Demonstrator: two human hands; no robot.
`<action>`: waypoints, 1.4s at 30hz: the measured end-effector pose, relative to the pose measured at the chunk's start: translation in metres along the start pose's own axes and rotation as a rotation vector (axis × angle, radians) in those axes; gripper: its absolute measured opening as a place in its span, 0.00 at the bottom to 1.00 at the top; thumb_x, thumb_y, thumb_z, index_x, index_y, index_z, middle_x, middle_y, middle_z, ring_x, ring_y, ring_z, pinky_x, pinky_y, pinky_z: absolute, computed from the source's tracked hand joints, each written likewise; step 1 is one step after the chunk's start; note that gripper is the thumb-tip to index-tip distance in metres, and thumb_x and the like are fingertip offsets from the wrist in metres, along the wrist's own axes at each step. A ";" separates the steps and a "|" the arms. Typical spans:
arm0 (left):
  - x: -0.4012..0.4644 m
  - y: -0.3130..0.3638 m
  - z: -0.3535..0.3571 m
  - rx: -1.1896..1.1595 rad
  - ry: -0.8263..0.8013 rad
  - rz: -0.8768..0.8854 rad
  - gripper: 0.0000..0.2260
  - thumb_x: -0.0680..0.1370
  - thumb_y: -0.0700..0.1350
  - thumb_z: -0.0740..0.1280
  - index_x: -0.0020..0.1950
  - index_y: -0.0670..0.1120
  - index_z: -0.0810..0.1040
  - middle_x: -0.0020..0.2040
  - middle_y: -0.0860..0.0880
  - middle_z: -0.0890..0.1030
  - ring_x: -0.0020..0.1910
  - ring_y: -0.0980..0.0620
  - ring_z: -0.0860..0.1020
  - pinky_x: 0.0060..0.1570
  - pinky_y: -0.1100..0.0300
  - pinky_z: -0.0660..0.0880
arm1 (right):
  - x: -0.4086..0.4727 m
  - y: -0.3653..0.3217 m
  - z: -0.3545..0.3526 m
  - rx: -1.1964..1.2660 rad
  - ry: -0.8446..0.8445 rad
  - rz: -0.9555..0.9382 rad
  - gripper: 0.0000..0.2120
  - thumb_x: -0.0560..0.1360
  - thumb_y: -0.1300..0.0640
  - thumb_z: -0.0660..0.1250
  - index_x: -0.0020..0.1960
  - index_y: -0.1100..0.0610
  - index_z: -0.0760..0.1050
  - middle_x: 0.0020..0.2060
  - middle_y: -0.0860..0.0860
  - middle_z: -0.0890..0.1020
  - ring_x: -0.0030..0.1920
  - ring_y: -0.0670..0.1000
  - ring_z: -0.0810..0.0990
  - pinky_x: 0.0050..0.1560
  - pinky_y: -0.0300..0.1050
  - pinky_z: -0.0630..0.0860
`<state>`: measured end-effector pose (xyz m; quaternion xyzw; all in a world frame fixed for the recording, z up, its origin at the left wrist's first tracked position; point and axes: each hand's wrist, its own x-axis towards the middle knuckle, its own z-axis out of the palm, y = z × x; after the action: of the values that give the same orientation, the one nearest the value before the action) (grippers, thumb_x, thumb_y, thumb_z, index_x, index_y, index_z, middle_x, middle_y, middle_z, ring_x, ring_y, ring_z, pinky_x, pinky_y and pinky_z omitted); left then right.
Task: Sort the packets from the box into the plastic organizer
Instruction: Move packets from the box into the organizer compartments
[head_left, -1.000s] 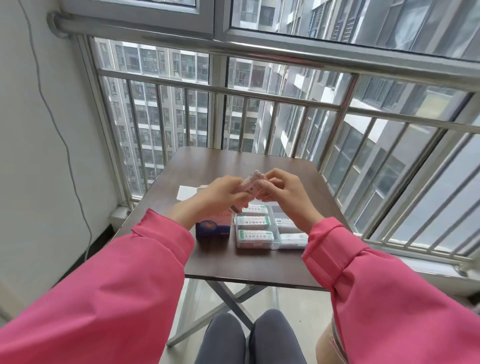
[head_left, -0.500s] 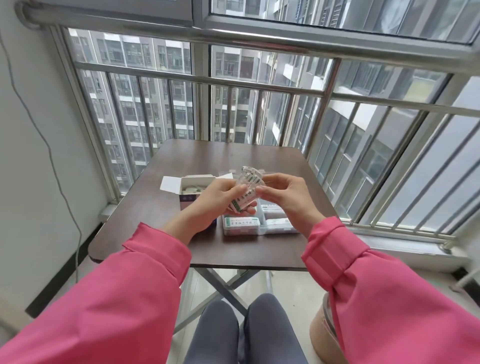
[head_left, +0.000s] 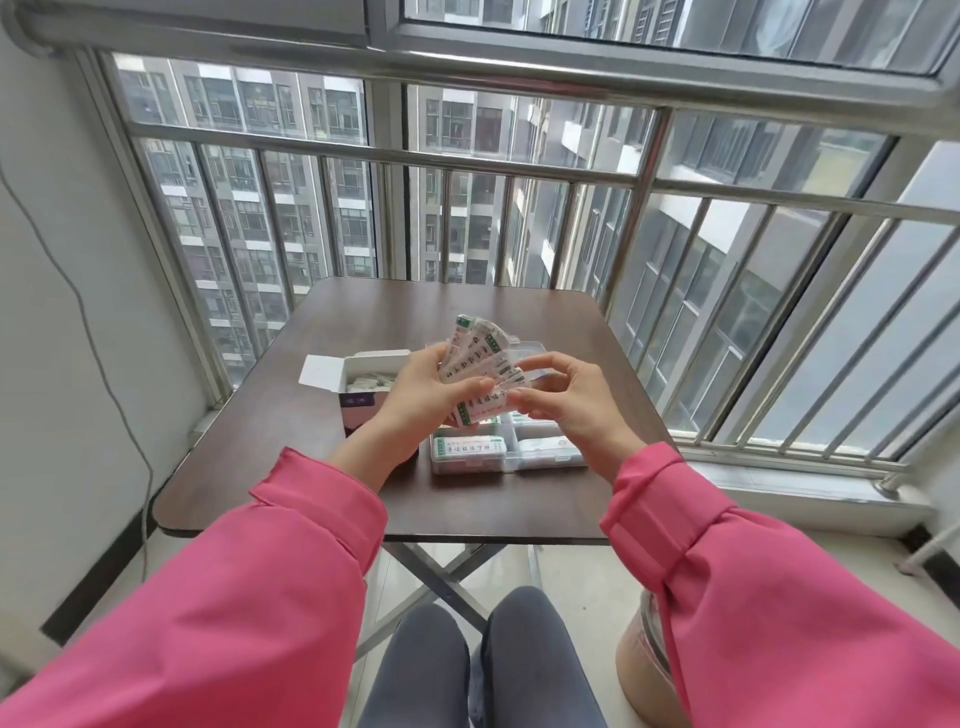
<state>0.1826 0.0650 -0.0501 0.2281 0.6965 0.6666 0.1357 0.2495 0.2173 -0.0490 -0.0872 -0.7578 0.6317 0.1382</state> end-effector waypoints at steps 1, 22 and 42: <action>0.001 -0.001 0.001 -0.015 -0.004 -0.001 0.09 0.73 0.35 0.70 0.45 0.47 0.75 0.42 0.47 0.81 0.34 0.56 0.82 0.30 0.59 0.80 | 0.001 0.001 -0.001 -0.002 -0.007 0.005 0.13 0.69 0.70 0.71 0.52 0.62 0.76 0.32 0.54 0.78 0.26 0.41 0.77 0.32 0.32 0.75; 0.016 -0.014 0.023 0.059 -0.050 -0.065 0.03 0.78 0.39 0.65 0.50 0.44 0.77 0.41 0.47 0.80 0.37 0.55 0.80 0.32 0.61 0.79 | 0.008 0.019 -0.020 0.005 0.020 0.076 0.09 0.70 0.68 0.71 0.39 0.56 0.73 0.32 0.53 0.78 0.25 0.41 0.76 0.30 0.34 0.71; 0.052 -0.013 0.062 -0.021 -0.031 -0.186 0.04 0.81 0.36 0.58 0.54 0.39 0.70 0.39 0.45 0.73 0.23 0.56 0.78 0.37 0.57 0.81 | 0.037 0.040 -0.067 -0.006 0.005 0.097 0.10 0.74 0.70 0.65 0.54 0.62 0.74 0.35 0.58 0.78 0.26 0.44 0.79 0.34 0.35 0.79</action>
<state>0.1665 0.1443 -0.0616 0.1713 0.7056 0.6547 0.2102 0.2343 0.2982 -0.0738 -0.1256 -0.7541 0.6353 0.1090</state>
